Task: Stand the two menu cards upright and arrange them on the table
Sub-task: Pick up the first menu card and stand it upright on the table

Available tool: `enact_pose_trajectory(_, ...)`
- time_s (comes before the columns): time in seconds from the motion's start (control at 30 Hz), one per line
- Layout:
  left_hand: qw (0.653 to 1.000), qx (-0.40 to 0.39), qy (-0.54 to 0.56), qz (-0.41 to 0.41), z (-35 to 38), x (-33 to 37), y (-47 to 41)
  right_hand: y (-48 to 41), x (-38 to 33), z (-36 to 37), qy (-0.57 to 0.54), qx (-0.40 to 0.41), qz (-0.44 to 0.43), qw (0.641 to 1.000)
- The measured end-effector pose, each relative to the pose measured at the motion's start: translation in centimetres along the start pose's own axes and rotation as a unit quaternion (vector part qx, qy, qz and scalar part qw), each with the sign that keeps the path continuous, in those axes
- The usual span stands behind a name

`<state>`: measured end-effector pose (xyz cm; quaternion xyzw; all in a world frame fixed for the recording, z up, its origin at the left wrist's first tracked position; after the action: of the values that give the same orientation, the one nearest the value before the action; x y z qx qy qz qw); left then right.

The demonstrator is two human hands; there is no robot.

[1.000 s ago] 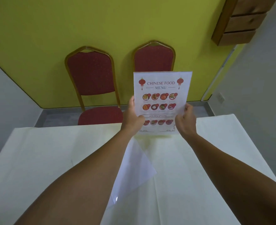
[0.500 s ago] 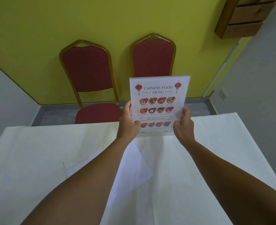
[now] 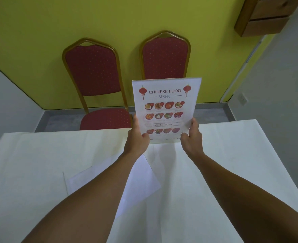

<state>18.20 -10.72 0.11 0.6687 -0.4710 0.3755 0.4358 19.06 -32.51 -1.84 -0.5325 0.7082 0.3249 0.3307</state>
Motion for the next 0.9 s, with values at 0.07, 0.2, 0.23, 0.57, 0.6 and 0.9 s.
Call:
enact_pose_trajectory(0.07,1.000,-0.006,-0.002,-0.002,0.2,0.0,0.1,0.0,0.1,-0.1,0.005,-0.005,-0.001,1.000)
enact_pose_trajectory(0.2,1.000,-0.013,-0.009,-0.004,0.2,0.0,0.3,0.0,0.3,-0.2,0.014,-0.015,0.002,1.000)
enact_pose_trajectory(0.23,1.000,-0.016,-0.011,-0.005,0.2,0.0,0.3,0.1,0.3,-0.3,0.017,-0.016,0.005,1.000)
enact_pose_trajectory(0.57,0.992,-0.083,-0.088,-0.047,-0.1,-1.1,1.3,1.9,-0.3,-0.9,0.038,-0.033,0.038,0.998)
enact_pose_trajectory(0.6,0.988,-0.090,-0.114,-0.048,-0.4,-1.4,1.7,2.4,-0.5,-0.9,0.038,-0.026,0.048,0.998)
enact_pose_trajectory(0.9,0.925,-0.159,-0.344,-0.035,-6.4,-7.2,5.3,8.7,-1.3,4.1,0.075,-0.050,0.058,0.994)
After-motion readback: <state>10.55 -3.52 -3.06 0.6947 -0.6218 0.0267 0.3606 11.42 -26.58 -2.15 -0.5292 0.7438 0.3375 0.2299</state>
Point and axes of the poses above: each hand's wrist, its own y-axis away from the middle knuckle, its own z-axis out of the palm, x = y × z, the point moved 7 cm from there along -y, towards the middle knuckle, and after that the axes turned 14 degrees about y, right-handed, at the moved point
